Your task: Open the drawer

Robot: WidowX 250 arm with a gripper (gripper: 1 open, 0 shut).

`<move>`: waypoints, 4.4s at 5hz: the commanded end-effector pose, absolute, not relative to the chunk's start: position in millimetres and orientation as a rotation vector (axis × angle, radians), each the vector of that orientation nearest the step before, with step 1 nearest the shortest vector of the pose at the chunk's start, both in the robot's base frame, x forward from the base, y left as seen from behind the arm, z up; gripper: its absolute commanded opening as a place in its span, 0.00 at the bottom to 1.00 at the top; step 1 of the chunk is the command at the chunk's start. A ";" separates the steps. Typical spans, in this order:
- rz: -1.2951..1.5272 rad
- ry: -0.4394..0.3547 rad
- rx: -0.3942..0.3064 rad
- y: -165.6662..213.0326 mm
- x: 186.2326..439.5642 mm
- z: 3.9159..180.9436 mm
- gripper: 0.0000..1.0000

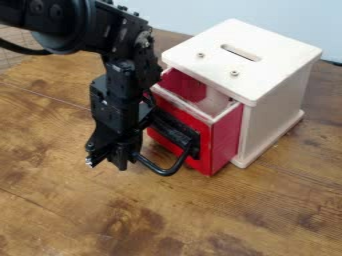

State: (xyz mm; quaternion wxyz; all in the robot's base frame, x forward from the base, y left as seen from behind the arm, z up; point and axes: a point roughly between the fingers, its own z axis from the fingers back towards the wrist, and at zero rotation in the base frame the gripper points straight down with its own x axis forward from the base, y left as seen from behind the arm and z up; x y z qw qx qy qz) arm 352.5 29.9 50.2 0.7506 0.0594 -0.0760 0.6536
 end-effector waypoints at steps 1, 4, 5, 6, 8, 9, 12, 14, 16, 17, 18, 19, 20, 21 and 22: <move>1.569 -0.168 0.167 51.0 338.0 52.9 0.00; 1.566 -0.144 0.179 50.3 319.8 47.6 0.00; 1.563 -0.135 0.183 50.8 314.6 46.0 0.00; 1.561 -0.127 0.187 51.3 309.7 44.8 0.00; 1.557 -0.110 0.200 53.2 299.9 43.0 0.00; 1.555 -0.103 0.207 54.6 295.4 43.0 0.00; 1.548 -0.083 0.228 59.2 283.4 43.8 0.00; 1.541 -0.074 0.238 62.2 276.5 44.8 0.00; 1.537 -0.065 0.244 65.4 270.4 45.2 0.00; 1.534 -0.059 0.246 66.8 267.7 45.1 0.00; 1.530 -0.053 0.249 68.3 265.0 44.8 0.00; 1.525 -0.046 0.251 69.8 262.7 44.3 0.00; 1.519 -0.040 0.253 71.2 260.8 44.0 0.00; 1.522 -0.039 0.253 72.4 263.0 44.3 1.00; 1.526 -0.036 0.253 73.7 265.9 44.8 0.00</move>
